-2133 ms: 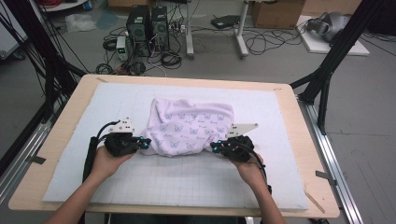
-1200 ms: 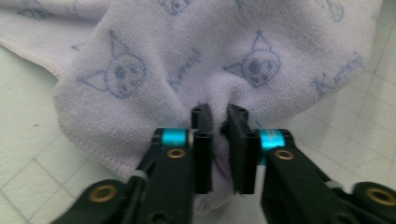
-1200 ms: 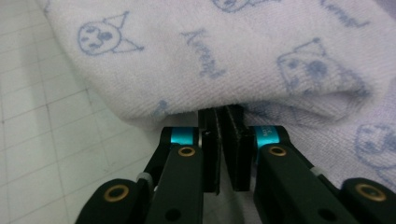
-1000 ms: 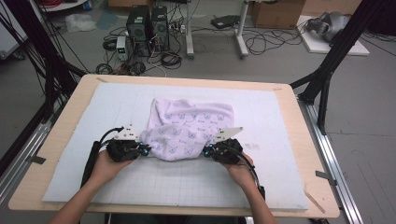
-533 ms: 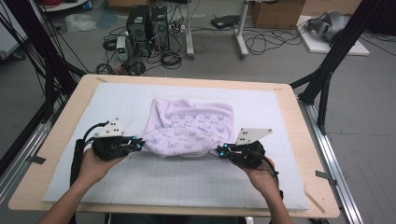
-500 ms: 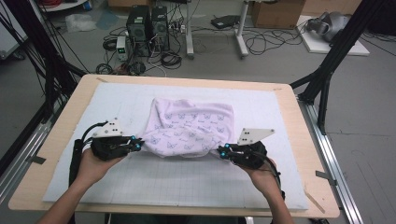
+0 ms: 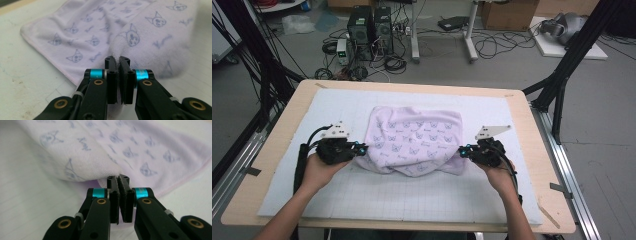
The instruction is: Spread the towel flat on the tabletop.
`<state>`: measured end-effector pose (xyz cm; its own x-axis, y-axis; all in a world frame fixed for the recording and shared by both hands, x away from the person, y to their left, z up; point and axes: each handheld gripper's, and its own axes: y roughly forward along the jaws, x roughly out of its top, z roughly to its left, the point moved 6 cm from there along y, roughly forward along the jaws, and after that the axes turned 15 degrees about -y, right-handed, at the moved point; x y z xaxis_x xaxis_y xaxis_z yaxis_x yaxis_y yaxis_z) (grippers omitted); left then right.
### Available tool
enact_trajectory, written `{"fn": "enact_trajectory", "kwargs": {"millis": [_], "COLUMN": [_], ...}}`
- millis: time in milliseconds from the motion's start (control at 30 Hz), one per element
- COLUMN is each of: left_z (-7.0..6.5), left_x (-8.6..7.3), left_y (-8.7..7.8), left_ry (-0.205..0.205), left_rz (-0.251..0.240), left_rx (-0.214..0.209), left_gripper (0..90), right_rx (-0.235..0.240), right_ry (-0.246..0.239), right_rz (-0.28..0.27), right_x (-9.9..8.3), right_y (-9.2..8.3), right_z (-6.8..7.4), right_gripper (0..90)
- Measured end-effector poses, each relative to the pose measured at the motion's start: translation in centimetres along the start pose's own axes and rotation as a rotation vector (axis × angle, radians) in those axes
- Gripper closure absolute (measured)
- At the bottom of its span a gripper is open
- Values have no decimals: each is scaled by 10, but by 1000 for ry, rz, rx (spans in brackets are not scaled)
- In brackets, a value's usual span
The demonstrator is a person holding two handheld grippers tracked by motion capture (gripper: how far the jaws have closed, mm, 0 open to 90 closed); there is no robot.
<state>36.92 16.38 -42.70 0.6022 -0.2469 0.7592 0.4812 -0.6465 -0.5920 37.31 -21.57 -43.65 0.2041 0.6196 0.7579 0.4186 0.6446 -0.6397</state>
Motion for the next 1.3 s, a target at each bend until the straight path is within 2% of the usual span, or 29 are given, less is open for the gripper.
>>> {"fn": "enact_trajectory", "kwargs": {"millis": [100, 167, 233, 333, 367, 467, 533, 633, 733, 800, 900, 933, 967, 1000, 1133, 1200, 1300], "left_z": [14, 18, 18, 18, 18, 16, 10, 0, -8, -8, -6, -5, -5, -6, -6, -8, -13], "left_x": [4, 4, 3, 2, 2, 0, -5, -14, -28, -35, -41, -42, -43, -42, -39, -38, -33], "left_y": [19, 20, 14, -5, -11, -28, -33, -31, -15, -2, 21, 28, 34, 37, 36, 30, 15], "left_ry": [-60, -81, -73, -46, -43, -31, -23, 3, 22, 21, 19, 27, 34, 29, 34, 46, 57], "left_rz": [5, -4, -4, -24, -31, -56, -61, -41, 6, 50, 96, 111, 119, 104, 105, 105, 76], "left_rx": [-10, -6, -8, 13, 23, 32, 15, -13, -33, -55, -55, -43, -33, -39, -36, -32, -32], "left_gripper": [839, 786, 720, 632, 608, 556, 534, 521, 523, 559, 607, 634, 668, 718, 840, 852, 854], "right_rx": [8, 5, 1, -20, -29, -13, 19, 59, 96, 112, 101, 94, 86, 79, 102, 113, 110], "right_ry": [23, 34, 28, 17, 14, -21, -50, -89, -96, -98, -108, -119, -135, -133, -105, -96, -108], "right_rz": [35, 16, -6, -53, -64, -112, -140, -136, -112, -88, -48, -28, -13, -6, -32, -38, -58], "right_x": [-5, -2, 1, 6, 9, 17, 22, 24, 23, 22, 22, 23, 23, 23, 22, 21, 25], "right_y": [20, 20, 13, -8, -15, -25, -22, -5, 18, 34, 54, 62, 68, 72, 74, 69, 55], "right_z": [-9, -11, -8, -2, 4, 23, 39, 60, 70, 74, 74, 73, 72, 71, 64, 64, 65], "right_gripper": [844, 795, 756, 719, 705, 669, 641, 601, 578, 564, 570, 584, 611, 659, 829, 852, 858]}}
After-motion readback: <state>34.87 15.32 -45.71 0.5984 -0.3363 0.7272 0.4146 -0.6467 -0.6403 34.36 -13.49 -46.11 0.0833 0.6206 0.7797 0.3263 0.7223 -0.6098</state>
